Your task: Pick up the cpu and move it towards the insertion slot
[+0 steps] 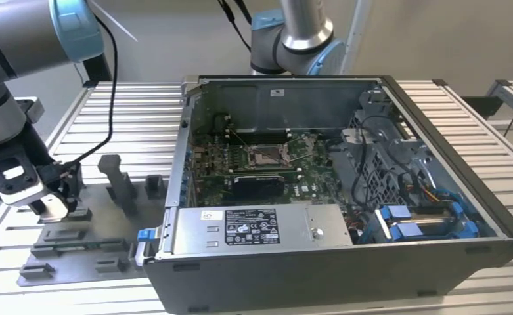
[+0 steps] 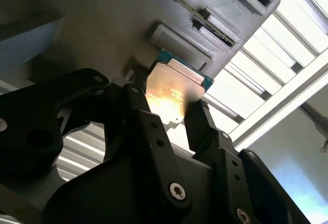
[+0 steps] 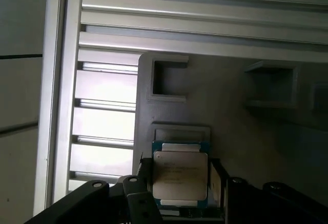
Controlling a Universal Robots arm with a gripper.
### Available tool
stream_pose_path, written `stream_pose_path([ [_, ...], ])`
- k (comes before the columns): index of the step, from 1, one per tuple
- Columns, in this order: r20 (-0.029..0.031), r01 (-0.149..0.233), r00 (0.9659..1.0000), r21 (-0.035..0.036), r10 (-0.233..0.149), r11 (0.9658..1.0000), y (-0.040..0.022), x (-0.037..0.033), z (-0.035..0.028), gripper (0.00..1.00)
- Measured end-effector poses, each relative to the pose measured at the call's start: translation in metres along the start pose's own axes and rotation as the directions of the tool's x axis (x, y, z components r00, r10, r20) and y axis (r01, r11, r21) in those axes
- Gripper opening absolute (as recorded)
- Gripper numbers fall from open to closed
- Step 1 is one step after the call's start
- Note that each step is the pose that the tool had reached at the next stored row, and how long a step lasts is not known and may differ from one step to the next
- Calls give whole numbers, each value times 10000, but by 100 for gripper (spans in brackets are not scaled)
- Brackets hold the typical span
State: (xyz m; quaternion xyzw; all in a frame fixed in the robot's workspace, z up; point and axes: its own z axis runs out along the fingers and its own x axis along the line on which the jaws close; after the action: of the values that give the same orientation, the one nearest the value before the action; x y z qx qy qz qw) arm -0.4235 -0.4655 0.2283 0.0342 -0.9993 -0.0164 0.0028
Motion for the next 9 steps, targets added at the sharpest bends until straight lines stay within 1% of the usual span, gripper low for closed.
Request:
stream_pose_path([
  [5,-3,0,10000,1,0,10000,2,1,-59,0],
  [9,-11,1,10000,0,-1,10000,4,0,-146,0],
])
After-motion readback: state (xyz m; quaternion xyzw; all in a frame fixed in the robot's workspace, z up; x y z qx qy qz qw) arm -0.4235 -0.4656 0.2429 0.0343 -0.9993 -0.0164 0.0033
